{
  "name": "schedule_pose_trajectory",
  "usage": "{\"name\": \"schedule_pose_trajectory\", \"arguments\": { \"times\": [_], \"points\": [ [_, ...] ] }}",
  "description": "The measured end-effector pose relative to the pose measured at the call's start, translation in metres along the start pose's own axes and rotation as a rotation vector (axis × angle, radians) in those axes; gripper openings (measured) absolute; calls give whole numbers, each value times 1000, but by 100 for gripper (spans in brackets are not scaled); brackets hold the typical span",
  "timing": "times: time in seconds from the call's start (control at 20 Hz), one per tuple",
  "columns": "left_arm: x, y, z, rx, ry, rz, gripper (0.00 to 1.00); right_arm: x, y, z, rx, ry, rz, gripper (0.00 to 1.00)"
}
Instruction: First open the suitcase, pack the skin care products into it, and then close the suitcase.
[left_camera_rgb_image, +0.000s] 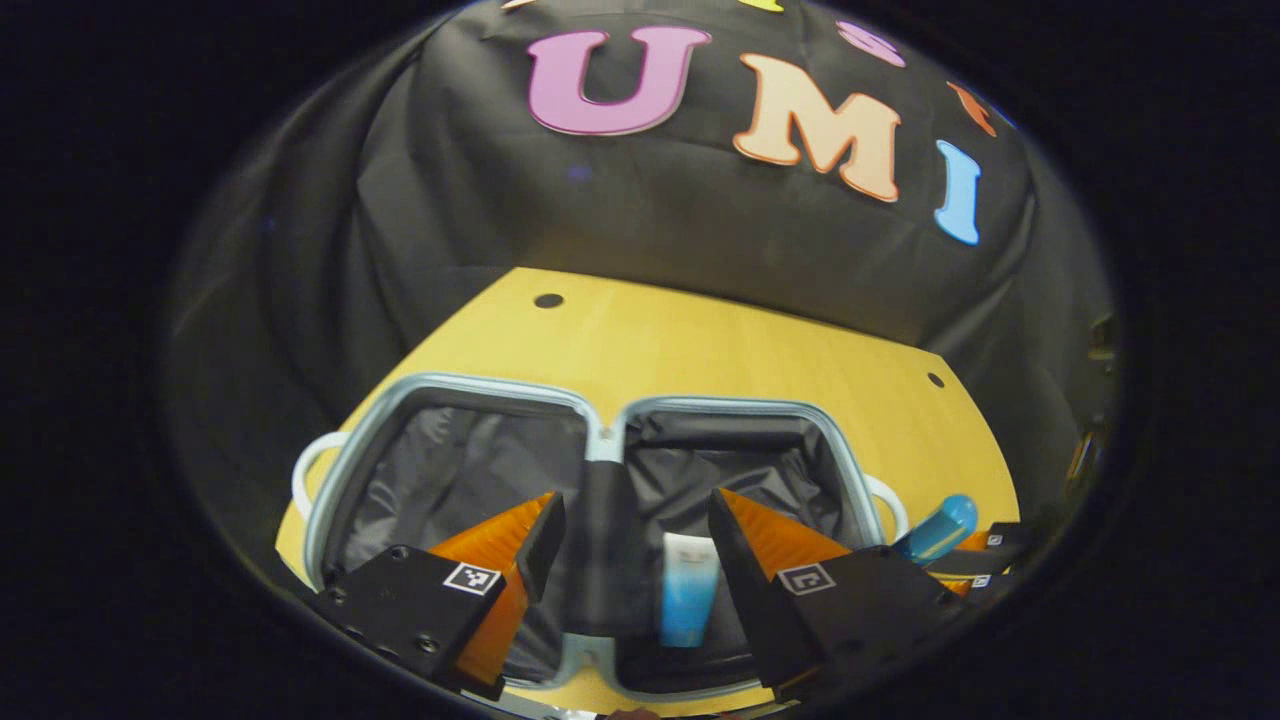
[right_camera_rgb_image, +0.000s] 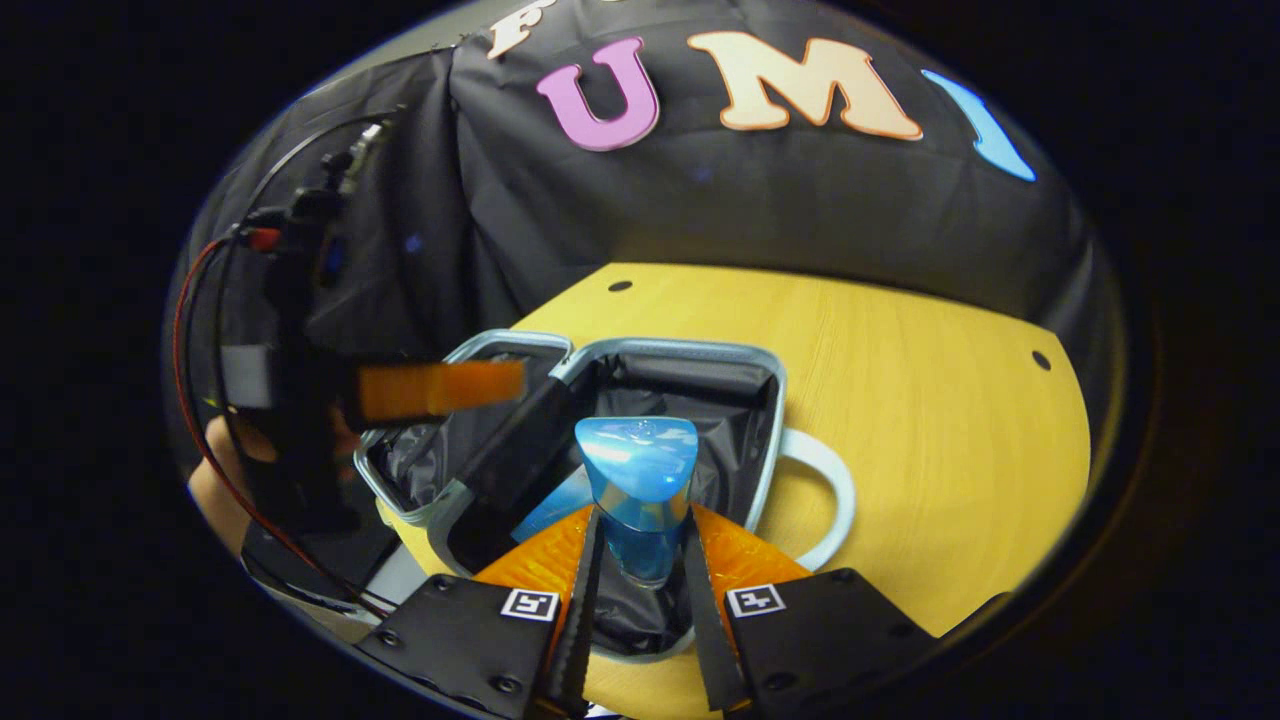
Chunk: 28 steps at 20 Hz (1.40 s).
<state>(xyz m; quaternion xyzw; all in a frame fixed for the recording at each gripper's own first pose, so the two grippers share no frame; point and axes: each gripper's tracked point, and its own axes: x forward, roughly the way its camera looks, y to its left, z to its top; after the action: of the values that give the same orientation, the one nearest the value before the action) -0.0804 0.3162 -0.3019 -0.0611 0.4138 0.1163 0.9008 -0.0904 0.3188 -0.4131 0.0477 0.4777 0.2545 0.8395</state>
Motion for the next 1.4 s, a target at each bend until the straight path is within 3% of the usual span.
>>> {"name": "schedule_pose_trajectory", "arguments": {
  "times": [0.15,0.4,0.55,0.6,0.65,0.7,0.8,0.9,1.4],
  "points": [
    [-6,51,2,-25,3,60,85,18,6,-21,65,66,-17,46],
    [-8,115,-2,-67,12,131,85,42,9,-5,128,39,-73,43],
    [-10,143,-3,-85,6,169,85,50,6,11,115,4,-104,49],
    [-11,152,-8,-91,8,181,85,51,7,19,107,-26,-106,45],
    [-11,164,-9,-95,11,196,85,48,8,29,97,-52,-110,55],
    [-10,177,-10,-99,12,213,85,49,6,33,82,-73,-121,74],
    [-10,202,-10,-102,16,244,84,45,4,43,59,-103,-142,75],
    [-8,229,-8,-109,19,281,85,42,2,49,53,-120,-159,89],
    [29,287,-54,-152,211,293,83,19,1,89,-9,-227,-227,92]
  ]
}}
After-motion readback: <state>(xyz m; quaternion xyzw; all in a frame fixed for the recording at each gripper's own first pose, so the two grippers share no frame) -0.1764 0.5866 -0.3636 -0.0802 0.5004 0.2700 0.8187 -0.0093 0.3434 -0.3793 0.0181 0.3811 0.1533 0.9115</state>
